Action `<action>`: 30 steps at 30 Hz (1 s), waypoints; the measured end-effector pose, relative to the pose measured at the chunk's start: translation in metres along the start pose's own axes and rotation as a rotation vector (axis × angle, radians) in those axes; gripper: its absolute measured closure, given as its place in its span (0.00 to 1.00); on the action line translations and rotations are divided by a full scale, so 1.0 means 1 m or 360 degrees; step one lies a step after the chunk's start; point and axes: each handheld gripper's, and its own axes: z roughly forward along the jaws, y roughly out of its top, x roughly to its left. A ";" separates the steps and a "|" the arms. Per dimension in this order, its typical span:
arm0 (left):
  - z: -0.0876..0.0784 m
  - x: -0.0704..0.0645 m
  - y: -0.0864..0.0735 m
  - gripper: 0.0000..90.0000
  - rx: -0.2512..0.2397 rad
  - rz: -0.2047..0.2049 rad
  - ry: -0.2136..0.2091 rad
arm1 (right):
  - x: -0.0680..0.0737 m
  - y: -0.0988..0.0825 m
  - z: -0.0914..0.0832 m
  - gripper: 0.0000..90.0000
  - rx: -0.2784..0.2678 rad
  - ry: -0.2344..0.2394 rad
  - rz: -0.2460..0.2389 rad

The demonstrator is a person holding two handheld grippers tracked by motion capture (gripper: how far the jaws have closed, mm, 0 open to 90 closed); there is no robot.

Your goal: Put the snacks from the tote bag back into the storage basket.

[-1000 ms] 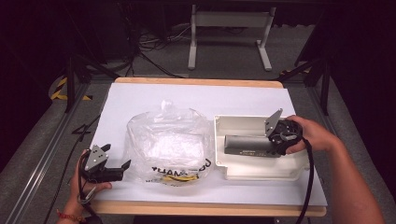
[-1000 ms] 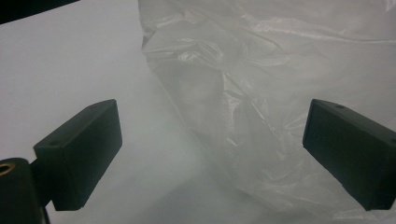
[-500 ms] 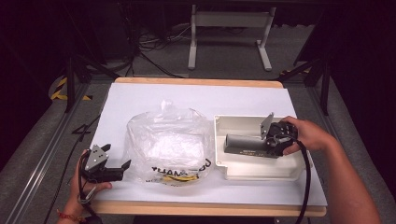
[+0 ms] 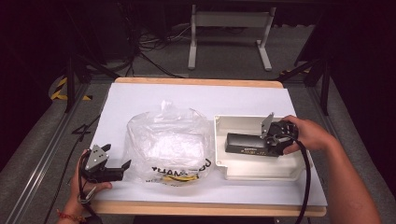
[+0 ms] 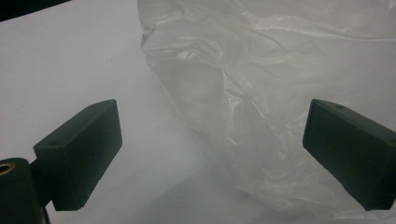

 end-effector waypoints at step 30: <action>0.000 0.000 0.000 0.06 -0.0005 0.0000 0.0000 | 0.017 -0.036 -0.037 0.30 -0.0572 -0.0309 0.0398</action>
